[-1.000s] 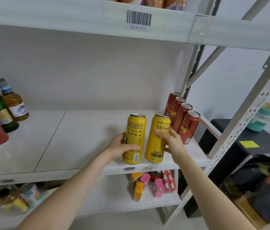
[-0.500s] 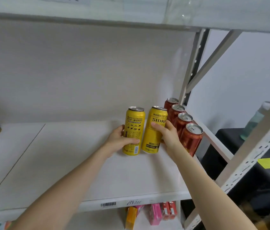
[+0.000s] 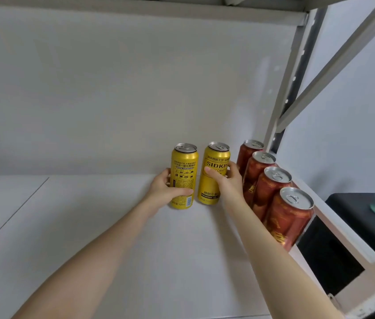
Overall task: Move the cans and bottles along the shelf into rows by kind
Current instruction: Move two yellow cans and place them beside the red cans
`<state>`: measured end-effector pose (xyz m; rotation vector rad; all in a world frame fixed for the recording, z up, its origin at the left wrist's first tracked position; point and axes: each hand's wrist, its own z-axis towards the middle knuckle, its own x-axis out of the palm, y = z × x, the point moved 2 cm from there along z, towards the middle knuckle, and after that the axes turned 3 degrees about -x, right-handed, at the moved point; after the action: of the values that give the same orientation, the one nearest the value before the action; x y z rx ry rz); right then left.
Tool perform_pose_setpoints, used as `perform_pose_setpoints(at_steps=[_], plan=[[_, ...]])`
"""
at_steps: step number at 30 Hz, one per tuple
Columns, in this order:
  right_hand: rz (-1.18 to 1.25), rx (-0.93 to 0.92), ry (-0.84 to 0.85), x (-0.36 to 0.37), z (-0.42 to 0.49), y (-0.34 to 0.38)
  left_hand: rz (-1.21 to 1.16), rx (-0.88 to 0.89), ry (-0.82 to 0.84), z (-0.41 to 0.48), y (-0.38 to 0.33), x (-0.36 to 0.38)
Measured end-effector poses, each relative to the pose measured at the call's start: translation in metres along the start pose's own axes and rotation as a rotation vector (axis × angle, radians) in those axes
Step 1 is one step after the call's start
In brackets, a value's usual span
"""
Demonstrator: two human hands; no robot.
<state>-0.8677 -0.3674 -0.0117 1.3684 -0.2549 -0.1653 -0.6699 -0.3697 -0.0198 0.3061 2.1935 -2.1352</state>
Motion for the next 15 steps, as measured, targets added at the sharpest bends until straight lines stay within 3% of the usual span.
perform_pose_setpoints(at_steps=[15], plan=[[-0.090,-0.016,0.043,0.005,0.021,-0.014,-0.029,0.043,0.044,0.007,0.021,-0.014]])
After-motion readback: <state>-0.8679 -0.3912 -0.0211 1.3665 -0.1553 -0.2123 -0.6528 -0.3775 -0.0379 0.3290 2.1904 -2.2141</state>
